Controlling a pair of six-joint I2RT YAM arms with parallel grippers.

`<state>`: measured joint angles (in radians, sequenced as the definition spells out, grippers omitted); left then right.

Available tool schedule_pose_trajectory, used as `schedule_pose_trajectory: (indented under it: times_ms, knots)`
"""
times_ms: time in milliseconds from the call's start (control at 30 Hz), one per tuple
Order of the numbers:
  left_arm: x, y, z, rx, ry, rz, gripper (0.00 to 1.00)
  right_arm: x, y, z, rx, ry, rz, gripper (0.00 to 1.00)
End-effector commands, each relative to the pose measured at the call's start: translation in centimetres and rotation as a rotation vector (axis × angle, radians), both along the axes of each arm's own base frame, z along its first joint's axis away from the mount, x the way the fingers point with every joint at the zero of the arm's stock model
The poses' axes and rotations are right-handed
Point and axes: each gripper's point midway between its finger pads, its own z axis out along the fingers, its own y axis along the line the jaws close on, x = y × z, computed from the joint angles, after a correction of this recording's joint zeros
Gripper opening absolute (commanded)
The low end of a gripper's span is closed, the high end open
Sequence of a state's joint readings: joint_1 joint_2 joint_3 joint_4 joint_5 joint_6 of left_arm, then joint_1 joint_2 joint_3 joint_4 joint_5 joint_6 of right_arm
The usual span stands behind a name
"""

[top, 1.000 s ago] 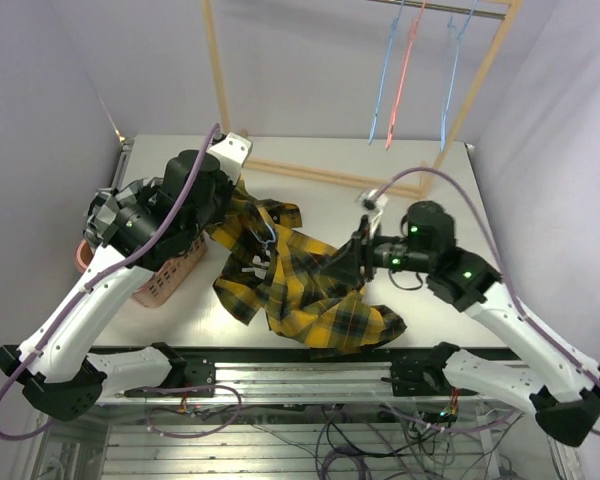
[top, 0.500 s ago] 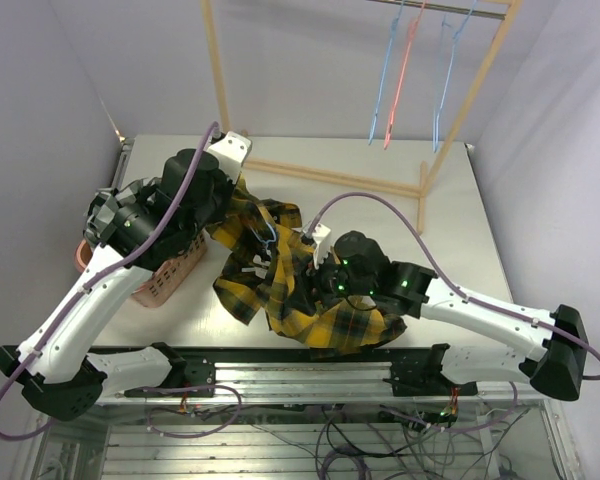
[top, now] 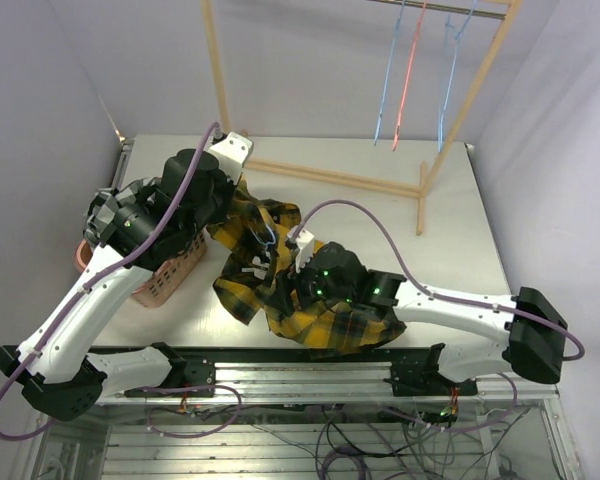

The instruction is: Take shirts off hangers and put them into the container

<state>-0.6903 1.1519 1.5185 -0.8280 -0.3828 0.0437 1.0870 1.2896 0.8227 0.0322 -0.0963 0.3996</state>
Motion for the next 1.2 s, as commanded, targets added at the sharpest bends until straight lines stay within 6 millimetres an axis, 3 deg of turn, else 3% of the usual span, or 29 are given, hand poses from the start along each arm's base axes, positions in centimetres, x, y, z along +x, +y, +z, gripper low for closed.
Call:
schedule_pose_trajectory:
  times_ms: [0, 167, 367, 433, 467, 533, 700, 900, 1033, 1167]
  knots:
    - [-0.5, -0.4, 1.9, -0.063, -0.039, -0.018, 0.07, 0.3, 1.8, -0.1, 0.029, -0.072, -0.034, 0.67]
    - [-0.8, -0.4, 1.9, -0.076, -0.039, -0.026, 0.07, 2.2, 1.3, -2.2, -0.004, -0.098, -0.154, 0.62]
    - [-1.1, -0.4, 1.9, -0.09, -0.04, -0.035, 0.07, 5.1, -0.6, -3.8, -0.066, -0.182, -0.34, 0.45]
    - [-1.1, -0.4, 1.8, -0.091, -0.038, -0.035, 0.07, 5.5, -0.8, -4.0, -0.075, -0.207, -0.358, 0.28]
    - [-1.1, -0.4, 1.7, -0.089, -0.037, -0.033, 0.07, 5.7, -0.9, -4.0, -0.079, -0.216, -0.364, 0.05]
    - [-1.1, -0.3, 1.5, -0.084, -0.034, -0.029, 0.07, 5.7, -1.1, -3.6, -0.079, -0.219, -0.369, 0.0]
    - [-0.7, 0.5, 0.8, -0.071, -0.047, 0.02, 0.15, 4.9, -2.3, 0.9, -0.018, -0.235, -0.354, 0.0]
    - [-0.5, 0.1, 0.4, -0.1, -0.074, 0.008, 0.38, 2.5, -5.8, 9.3, 0.041, -0.266, -0.291, 0.0]
    - [-1.1, -1.1, 1.5, -0.162, -0.13, -0.076, 0.48, 0.3, -8.0, 14.6, 0.056, -0.271, -0.218, 0.0]
    - [-2.6, -2.7, 3.6, -0.258, -0.216, -0.208, 0.51, -1.7, -10.0, 19.3, 0.122, -0.278, -0.162, 0.0]
